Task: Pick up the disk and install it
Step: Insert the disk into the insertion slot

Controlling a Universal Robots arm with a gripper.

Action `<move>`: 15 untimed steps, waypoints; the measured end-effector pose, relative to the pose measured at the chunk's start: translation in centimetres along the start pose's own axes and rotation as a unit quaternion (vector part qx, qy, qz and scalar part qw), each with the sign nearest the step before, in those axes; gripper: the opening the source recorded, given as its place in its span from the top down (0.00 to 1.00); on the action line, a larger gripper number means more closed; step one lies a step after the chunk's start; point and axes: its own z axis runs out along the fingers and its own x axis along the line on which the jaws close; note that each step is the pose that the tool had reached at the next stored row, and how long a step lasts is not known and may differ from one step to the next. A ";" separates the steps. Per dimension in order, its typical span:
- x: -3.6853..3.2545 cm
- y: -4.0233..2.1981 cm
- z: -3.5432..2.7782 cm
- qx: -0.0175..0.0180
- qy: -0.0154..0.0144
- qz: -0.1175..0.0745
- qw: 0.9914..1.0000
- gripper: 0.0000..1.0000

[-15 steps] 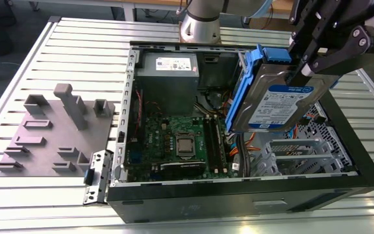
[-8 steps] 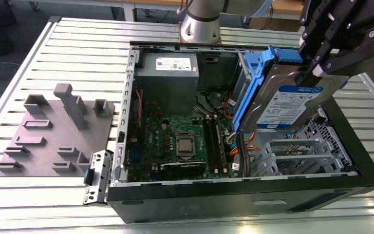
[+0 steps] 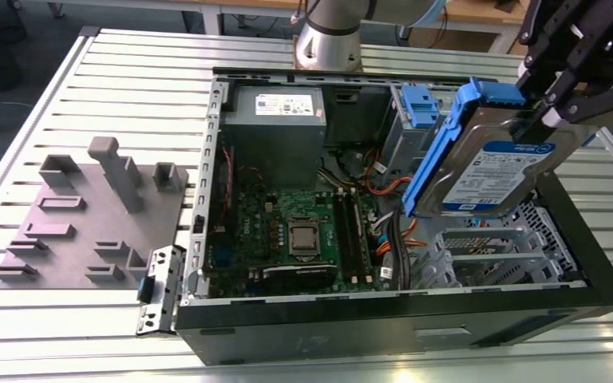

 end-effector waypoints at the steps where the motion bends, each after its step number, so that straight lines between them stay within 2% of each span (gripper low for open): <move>1: -0.01 -0.22 -0.01 0.000 0.000 0.000 1.000 0.65; 9: -0.06 -1.89 -0.04 0.000 0.000 0.000 1.000 0.65; 15: -0.09 -2.57 -0.06 0.000 0.000 0.000 1.000 0.65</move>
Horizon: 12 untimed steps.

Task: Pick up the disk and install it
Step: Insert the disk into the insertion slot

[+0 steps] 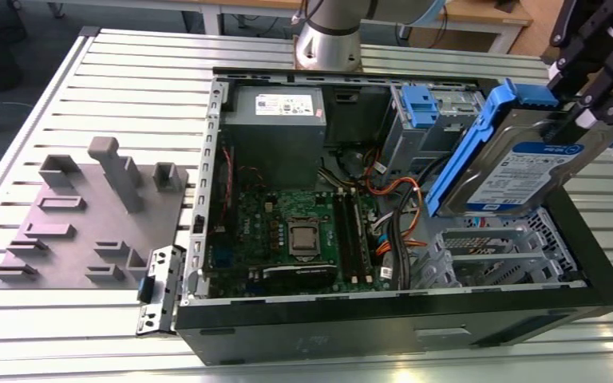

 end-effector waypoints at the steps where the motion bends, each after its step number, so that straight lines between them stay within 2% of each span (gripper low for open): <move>1: 0.00 -0.01 0.00 0.000 0.000 0.000 1.000 0.65; 12: 0.01 -0.04 0.00 0.000 0.000 0.000 1.000 0.65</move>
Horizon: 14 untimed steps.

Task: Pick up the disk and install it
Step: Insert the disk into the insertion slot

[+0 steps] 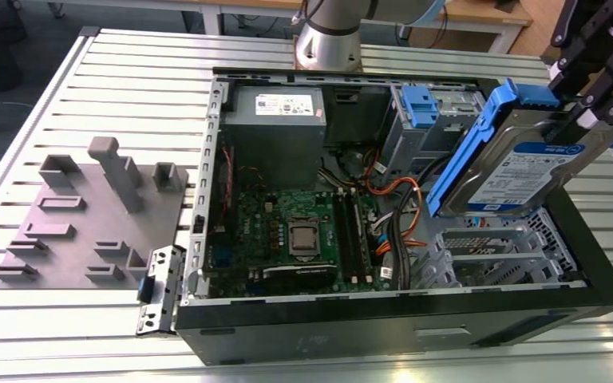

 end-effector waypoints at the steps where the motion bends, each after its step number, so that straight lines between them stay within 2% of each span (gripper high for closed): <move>1: 0.00 0.00 0.04 0.000 0.000 0.000 1.000 0.65; 8: 0.03 -0.10 0.79 0.000 0.000 0.000 1.000 0.65; 14: 0.01 -1.23 0.99 0.000 0.000 0.000 1.000 0.65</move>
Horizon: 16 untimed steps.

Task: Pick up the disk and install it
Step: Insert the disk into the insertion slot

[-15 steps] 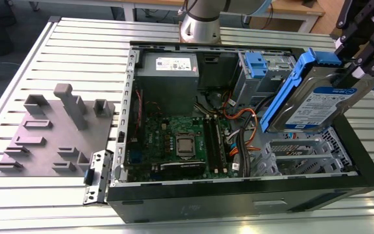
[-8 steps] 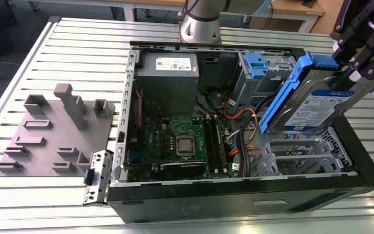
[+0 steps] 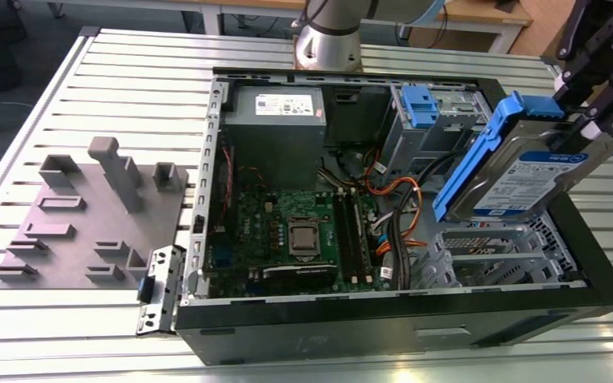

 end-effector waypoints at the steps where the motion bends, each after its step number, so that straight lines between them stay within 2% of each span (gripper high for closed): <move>1: 0.00 -0.12 0.07 0.000 0.000 0.000 1.000 0.65; 7: 0.35 -0.49 0.66 0.000 0.000 0.003 1.000 0.65; 13: 0.71 -1.27 0.92 0.000 0.000 0.003 1.000 0.65; 16: 0.99 -1.37 1.05 0.000 0.000 0.003 1.000 0.65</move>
